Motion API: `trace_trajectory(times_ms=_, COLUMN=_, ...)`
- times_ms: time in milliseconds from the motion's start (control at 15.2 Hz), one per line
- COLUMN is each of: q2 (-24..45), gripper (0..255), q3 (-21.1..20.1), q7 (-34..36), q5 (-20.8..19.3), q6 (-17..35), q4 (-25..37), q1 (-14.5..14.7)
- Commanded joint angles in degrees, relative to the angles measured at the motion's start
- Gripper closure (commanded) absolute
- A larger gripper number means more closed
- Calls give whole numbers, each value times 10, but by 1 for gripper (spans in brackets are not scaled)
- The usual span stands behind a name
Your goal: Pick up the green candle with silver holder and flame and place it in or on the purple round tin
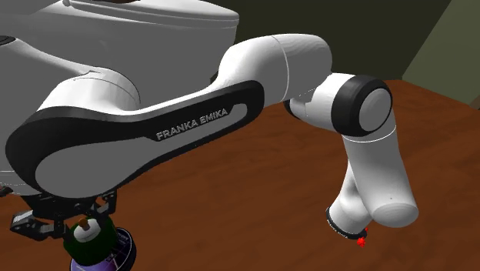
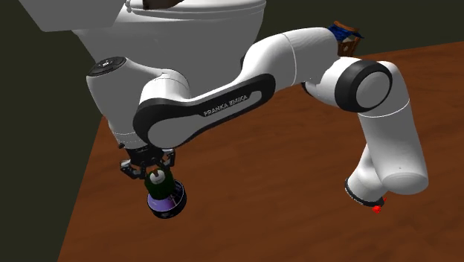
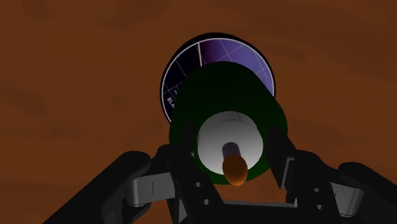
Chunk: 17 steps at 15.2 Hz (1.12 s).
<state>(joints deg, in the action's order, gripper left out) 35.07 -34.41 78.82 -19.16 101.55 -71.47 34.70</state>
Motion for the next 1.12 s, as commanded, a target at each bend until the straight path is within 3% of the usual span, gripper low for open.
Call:
trace_trajectory(times_ms=0, q2=0, gripper=255, q3=0, q7=2, q5=-1, q6=15, q4=-16, q1=-3)
trace_trajectory(times_ms=396, q2=6, gripper=255, q3=4, q7=7, q5=-6, q6=56, q4=-52, q1=-8)
trace_trajectory(times_ms=858, q2=6, gripper=255, q3=4, q7=7, q5=-6, q6=56, q4=-52, q1=-8)
trace_trajectory(times_ms=924, q2=6, gripper=0, q3=4, q7=7, q5=-6, q6=56, q4=-52, q1=-8)
trace_trajectory(times_ms=1056, q2=6, gripper=0, q3=4, q7=7, q5=-6, q6=56, q4=-52, q1=-8)
